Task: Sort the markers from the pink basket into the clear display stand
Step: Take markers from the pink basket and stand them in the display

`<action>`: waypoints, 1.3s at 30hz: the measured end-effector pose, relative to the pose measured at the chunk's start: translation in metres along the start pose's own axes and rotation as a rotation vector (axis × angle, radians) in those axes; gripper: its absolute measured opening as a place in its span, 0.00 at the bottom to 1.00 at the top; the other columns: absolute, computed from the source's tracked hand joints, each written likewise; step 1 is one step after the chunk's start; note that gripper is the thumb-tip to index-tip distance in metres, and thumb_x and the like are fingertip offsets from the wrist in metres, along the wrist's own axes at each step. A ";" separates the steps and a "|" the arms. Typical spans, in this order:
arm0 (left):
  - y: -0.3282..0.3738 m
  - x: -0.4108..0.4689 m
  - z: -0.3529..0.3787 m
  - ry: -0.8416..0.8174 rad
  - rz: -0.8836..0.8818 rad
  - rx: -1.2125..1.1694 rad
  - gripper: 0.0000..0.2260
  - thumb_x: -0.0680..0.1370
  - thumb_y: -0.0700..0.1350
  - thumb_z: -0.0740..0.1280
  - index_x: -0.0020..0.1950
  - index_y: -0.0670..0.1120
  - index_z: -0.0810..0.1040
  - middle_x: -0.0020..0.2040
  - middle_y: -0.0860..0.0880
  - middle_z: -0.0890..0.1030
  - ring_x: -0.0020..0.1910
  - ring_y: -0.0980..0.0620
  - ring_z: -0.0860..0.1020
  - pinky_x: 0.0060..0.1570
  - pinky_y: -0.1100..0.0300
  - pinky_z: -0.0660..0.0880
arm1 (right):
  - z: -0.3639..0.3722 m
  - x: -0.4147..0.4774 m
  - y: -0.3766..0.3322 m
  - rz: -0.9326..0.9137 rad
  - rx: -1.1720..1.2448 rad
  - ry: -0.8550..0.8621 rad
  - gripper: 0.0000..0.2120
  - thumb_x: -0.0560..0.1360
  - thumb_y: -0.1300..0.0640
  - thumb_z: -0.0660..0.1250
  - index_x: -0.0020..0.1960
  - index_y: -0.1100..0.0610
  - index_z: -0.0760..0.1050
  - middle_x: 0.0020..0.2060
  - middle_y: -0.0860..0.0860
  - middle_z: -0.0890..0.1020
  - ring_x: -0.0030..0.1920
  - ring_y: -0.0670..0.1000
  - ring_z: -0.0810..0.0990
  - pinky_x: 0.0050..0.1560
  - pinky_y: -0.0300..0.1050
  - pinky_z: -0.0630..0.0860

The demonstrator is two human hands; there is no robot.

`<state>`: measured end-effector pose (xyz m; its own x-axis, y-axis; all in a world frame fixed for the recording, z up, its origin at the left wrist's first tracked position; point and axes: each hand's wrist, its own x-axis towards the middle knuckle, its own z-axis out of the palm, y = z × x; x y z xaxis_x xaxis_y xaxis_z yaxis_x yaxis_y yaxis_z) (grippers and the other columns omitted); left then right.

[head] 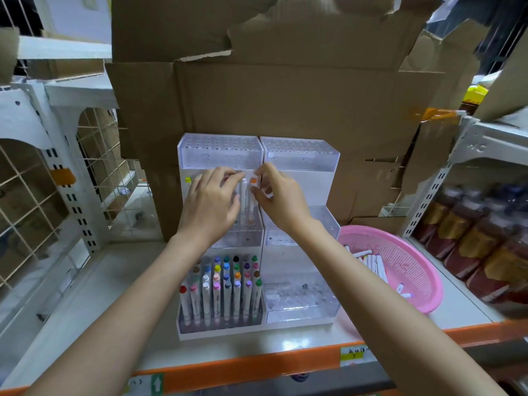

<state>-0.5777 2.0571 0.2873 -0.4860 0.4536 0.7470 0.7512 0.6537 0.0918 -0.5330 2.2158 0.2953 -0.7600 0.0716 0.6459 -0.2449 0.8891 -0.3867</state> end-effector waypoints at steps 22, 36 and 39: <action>0.223 0.007 0.122 -0.370 0.312 -0.175 0.14 0.70 0.46 0.70 0.53 0.41 0.78 0.45 0.43 0.78 0.44 0.41 0.76 0.40 0.50 0.76 | -0.140 -0.141 0.153 0.442 -0.508 -0.222 0.17 0.76 0.49 0.63 0.62 0.54 0.71 0.54 0.53 0.74 0.57 0.56 0.73 0.43 0.47 0.70; 0.246 -0.019 0.208 -0.870 -0.079 -0.042 0.21 0.79 0.48 0.60 0.70 0.41 0.65 0.64 0.40 0.70 0.61 0.42 0.71 0.54 0.51 0.71 | -0.119 -0.173 0.226 0.554 -0.367 -0.486 0.17 0.77 0.58 0.61 0.65 0.57 0.70 0.52 0.59 0.81 0.53 0.60 0.78 0.45 0.48 0.70; 0.241 -0.016 0.223 -0.850 -0.197 -0.051 0.18 0.78 0.42 0.59 0.68 0.39 0.68 0.59 0.40 0.75 0.57 0.42 0.74 0.49 0.52 0.72 | -0.110 -0.168 0.237 0.604 -0.321 -0.477 0.12 0.78 0.58 0.60 0.60 0.58 0.72 0.49 0.59 0.81 0.50 0.60 0.79 0.42 0.48 0.72</action>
<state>-0.4886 2.3422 0.1505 -0.7624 0.6464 -0.0283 0.6274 0.7492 0.2123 -0.3973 2.4639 0.1678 -0.8969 0.4422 0.0113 0.4151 0.8503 -0.3236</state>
